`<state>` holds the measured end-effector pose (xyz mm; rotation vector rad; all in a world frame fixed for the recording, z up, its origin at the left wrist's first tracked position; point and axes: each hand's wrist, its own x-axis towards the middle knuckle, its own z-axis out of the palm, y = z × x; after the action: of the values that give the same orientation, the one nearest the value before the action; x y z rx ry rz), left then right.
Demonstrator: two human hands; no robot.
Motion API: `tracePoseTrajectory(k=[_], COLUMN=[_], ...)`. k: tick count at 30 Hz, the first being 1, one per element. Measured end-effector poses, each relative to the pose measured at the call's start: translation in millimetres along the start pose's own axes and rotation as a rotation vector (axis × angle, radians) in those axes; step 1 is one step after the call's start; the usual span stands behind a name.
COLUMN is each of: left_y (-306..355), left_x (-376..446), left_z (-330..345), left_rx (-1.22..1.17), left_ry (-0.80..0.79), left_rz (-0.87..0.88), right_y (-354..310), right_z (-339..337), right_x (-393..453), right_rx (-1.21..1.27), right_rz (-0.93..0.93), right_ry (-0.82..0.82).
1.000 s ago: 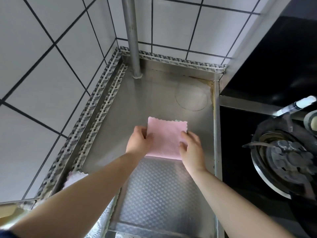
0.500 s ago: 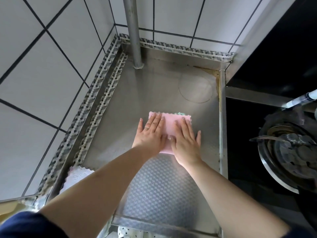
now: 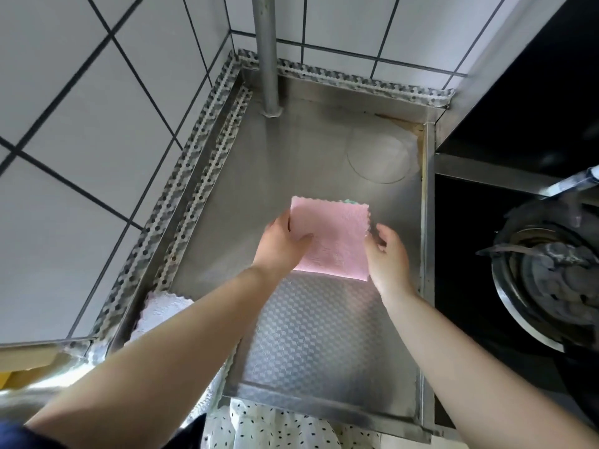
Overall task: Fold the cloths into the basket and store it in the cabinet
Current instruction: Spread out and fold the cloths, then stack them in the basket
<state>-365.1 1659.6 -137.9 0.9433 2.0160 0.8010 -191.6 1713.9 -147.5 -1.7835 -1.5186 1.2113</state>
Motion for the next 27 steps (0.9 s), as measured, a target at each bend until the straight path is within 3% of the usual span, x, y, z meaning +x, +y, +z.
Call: tracePoseTrajectory(k=[2,6,10,14,20,27], left_y=[5,15,19,13,-8,-53], left_x=[-1,1,-10,-32,-90,-169], left_z=[-4,-10,-18,-29,-57,-82], left_rx=[-0.141,-0.249,-0.348,-0.468,-0.579,-0.724], left_ry=[-0.023,-0.03,-0.089,-0.06,0.135,0.267], left_rz=[-0.105,-0.229,-0.288,-0.305,-0.307,-0.325], right_y=[-4,-15,-22,-27,-50,-73], right_z=[-2,-7,-11,-14,-10,20], right_x=[3,6,-2,-11,-40,-79], right_rx=[0.179,0.333,0.385,0.264,0.001,-0.116], right_rz=[0.178,0.354,0.423,0.291,0.059,-0.241], right_ry=[-0.013,-0.154,-0.218,-0.331,-0.711,-0.863])
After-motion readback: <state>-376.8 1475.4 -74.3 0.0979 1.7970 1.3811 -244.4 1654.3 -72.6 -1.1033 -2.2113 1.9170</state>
